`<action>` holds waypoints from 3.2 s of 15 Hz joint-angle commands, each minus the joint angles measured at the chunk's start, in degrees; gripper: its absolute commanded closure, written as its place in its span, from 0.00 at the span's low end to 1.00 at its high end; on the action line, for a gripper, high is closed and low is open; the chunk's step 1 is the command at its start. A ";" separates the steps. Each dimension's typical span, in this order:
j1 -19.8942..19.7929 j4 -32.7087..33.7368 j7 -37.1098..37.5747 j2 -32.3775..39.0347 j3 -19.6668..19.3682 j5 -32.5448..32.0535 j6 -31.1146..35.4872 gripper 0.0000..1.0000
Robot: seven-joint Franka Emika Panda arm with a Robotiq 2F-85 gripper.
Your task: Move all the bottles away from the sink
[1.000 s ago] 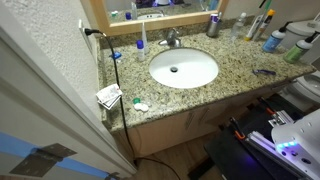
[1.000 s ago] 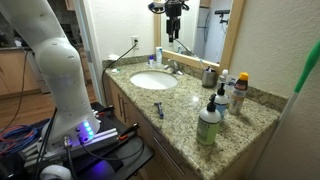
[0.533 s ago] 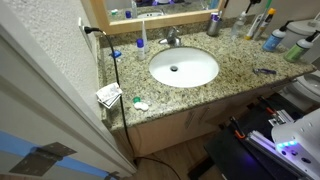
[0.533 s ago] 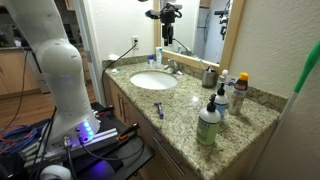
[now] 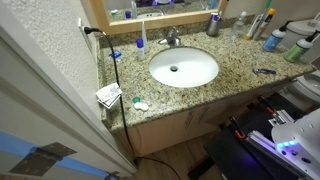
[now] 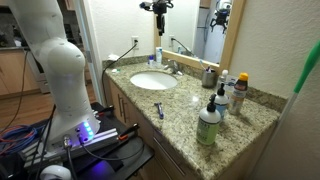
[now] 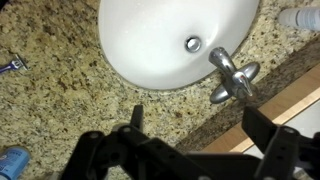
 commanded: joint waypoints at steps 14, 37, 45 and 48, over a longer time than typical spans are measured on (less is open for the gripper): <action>9.81 22.34 -3.64 20.94 3.72 -4.28 -1.25 0.00; 16.35 50.23 -5.09 48.89 0.23 -2.22 5.42 0.00; 15.72 49.19 -3.85 49.41 0.79 -3.20 6.41 0.42; 15.71 48.76 -3.88 49.07 0.84 -3.17 6.62 0.62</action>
